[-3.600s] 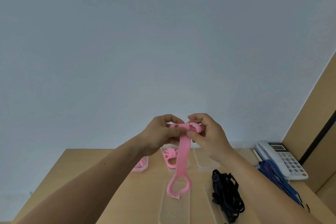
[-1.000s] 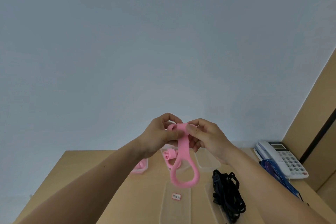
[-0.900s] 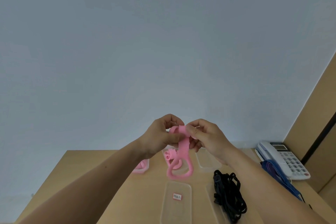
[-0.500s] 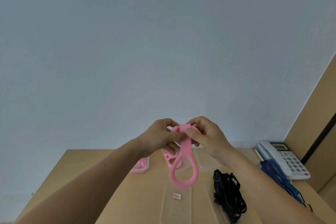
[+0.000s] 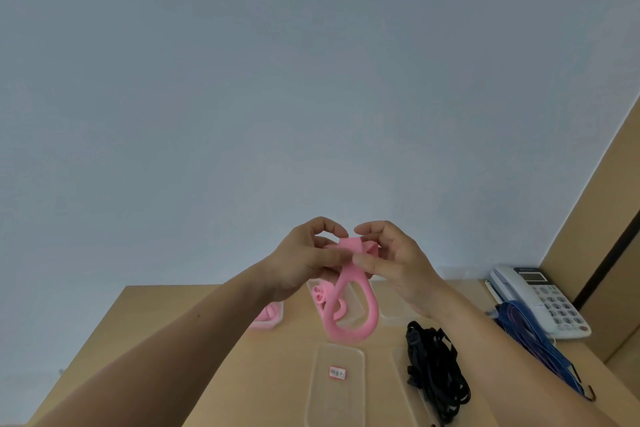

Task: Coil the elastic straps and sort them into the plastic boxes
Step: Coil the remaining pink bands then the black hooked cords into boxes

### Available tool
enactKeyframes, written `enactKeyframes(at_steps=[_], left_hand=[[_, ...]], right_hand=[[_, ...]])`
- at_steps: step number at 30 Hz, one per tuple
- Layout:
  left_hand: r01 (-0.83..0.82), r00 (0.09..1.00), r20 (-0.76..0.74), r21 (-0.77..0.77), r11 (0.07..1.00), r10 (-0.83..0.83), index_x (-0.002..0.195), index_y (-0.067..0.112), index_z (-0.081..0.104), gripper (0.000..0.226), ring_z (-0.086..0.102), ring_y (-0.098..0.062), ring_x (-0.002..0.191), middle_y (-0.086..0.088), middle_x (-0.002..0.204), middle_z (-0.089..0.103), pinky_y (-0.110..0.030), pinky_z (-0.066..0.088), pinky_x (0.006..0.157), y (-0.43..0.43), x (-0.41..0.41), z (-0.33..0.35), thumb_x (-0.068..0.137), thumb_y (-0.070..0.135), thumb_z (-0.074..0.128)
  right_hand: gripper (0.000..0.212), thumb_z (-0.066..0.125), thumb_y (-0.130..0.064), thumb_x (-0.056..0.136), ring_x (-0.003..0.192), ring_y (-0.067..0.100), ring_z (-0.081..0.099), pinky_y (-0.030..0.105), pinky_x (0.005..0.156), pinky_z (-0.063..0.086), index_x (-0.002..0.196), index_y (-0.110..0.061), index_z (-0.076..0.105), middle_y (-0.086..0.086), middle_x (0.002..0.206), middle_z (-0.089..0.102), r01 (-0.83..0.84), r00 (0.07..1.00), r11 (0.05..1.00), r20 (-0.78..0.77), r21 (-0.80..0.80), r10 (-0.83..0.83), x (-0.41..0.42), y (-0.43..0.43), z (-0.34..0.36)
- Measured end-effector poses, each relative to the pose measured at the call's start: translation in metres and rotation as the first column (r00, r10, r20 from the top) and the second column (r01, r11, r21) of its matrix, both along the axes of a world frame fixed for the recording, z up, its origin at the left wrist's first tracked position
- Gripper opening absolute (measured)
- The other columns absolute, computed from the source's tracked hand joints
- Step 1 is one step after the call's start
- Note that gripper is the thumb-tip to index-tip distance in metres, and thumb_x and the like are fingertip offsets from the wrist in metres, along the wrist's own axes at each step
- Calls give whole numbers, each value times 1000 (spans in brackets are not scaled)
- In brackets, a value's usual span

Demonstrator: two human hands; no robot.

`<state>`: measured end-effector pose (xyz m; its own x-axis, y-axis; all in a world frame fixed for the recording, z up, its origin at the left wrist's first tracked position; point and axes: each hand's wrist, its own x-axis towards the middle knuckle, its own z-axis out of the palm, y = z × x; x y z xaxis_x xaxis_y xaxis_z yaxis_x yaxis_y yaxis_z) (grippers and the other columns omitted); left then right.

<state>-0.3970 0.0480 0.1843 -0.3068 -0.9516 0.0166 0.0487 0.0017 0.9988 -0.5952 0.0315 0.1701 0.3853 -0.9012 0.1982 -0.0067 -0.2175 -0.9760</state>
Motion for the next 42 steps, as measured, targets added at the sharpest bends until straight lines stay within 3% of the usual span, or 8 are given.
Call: enactKeyframes(at_steps=[6,9,13,19,23,29,35,42], left_hand=[[-82,992,80,-141,987,94,106,11,60,40,66,-26,76,-17,97,65,-43,59,73,-2,-2,-5,70,9,79],[-96,988,112,-119,988,110,117,18,57,56,64,-26,82,-16,101,64,-49,56,84,-3,1,-9,67,15,83],[-1,991,132,-35,999,5,109,11,62,44,70,-21,78,-8,88,71,-30,59,70,-3,5,-8,73,15,86],[46,996,74,95,994,-53,103,1,59,31,69,-27,77,-9,83,69,-30,57,70,0,7,-2,79,3,78],[87,996,6,131,988,-88,105,0,60,28,66,-24,78,-14,92,67,-28,54,67,1,5,1,87,19,70],[6,1000,15,35,999,-6,109,-3,64,41,65,-25,79,-12,88,67,-33,53,76,-1,2,-2,73,10,76],[-29,999,10,-104,994,30,108,2,62,35,69,-26,89,-25,103,69,-29,55,77,-3,2,-3,77,-9,75],[-26,987,152,-128,991,46,114,16,60,47,66,-21,87,-11,110,62,-44,56,87,-2,2,-14,77,-8,75]], right_hand=[[48,73,-46,73,69,20,70,31,61,54,102,-8,65,2,79,73,50,998,995,-54,89,-45,5,-1,3],[42,77,-40,72,71,21,72,27,61,54,100,-10,66,-1,80,74,70,996,995,-52,72,-66,5,-1,3],[16,76,-16,84,79,24,73,29,65,56,98,-14,68,5,90,74,79,995,997,-58,18,-78,4,-3,0],[22,76,-5,82,87,23,69,35,79,59,97,-19,68,8,97,71,54,995,997,-77,-56,-58,3,1,-2],[29,76,-1,81,88,22,67,36,81,57,97,-24,67,3,95,70,-3,997,998,-77,-58,-2,0,2,-1],[42,80,-11,67,86,17,67,30,79,56,105,-20,64,2,97,67,4,998,1000,-65,-3,-4,-3,2,0],[22,70,-32,89,78,18,70,27,70,57,100,-13,70,5,91,75,67,992,997,-110,43,-61,-4,-1,4],[18,82,-18,78,62,8,62,20,55,49,94,-17,73,-4,73,70,142,975,990,-171,10,-139,-1,-3,2]])
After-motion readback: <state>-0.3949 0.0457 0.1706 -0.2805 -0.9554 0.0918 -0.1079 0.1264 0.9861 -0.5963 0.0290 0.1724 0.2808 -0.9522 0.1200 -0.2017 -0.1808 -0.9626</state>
